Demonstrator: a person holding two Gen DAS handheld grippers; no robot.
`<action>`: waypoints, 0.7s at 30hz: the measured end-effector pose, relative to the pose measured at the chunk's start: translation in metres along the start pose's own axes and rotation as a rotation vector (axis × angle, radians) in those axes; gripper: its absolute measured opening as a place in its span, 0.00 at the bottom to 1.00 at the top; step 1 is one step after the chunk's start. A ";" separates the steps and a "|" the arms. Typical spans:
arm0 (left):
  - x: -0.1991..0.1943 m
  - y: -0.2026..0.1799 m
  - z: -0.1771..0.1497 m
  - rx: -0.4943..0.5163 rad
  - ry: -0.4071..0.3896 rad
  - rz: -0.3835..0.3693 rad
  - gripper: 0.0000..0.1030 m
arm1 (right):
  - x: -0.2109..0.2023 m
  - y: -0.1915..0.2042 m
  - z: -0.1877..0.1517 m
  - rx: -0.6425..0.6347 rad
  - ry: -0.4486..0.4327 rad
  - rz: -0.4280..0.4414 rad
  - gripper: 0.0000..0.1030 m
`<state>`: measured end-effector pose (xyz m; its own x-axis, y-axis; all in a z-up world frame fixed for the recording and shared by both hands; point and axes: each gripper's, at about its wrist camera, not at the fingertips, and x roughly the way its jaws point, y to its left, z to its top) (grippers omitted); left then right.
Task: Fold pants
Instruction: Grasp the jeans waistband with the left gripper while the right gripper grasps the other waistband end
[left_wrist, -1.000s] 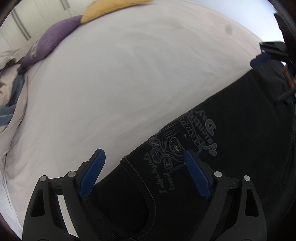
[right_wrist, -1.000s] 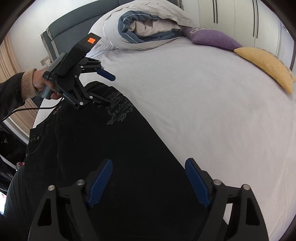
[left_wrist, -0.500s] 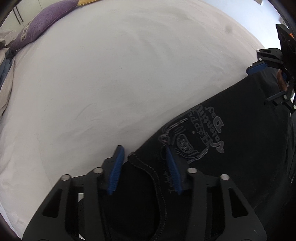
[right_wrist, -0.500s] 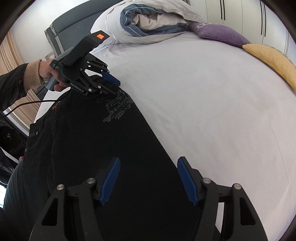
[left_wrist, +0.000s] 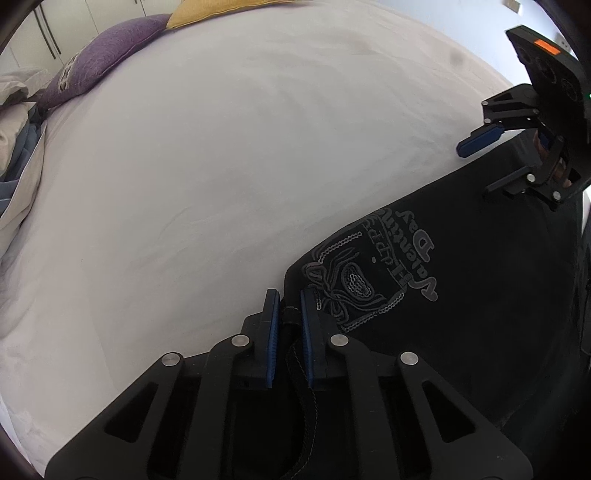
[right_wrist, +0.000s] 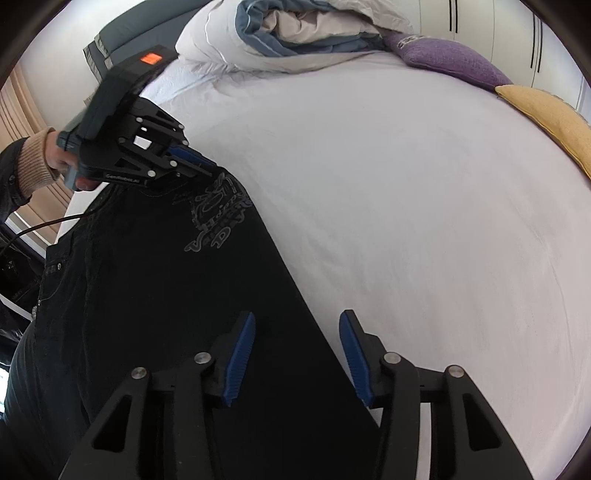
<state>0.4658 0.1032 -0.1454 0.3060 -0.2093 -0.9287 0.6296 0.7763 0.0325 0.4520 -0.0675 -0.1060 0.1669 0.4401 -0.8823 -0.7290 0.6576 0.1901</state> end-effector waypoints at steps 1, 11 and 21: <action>0.000 -0.002 0.000 0.002 -0.005 0.003 0.08 | 0.005 -0.001 0.002 -0.003 0.019 -0.003 0.47; -0.036 -0.018 -0.027 0.031 -0.122 0.033 0.07 | 0.018 -0.009 0.017 -0.029 0.056 0.000 0.45; -0.089 -0.021 -0.055 0.036 -0.198 0.036 0.07 | 0.007 0.004 0.020 -0.075 0.076 -0.025 0.04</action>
<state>0.3862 0.1385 -0.0835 0.4613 -0.2971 -0.8360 0.6397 0.7643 0.0813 0.4639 -0.0498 -0.1025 0.1369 0.3743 -0.9172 -0.7732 0.6191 0.1372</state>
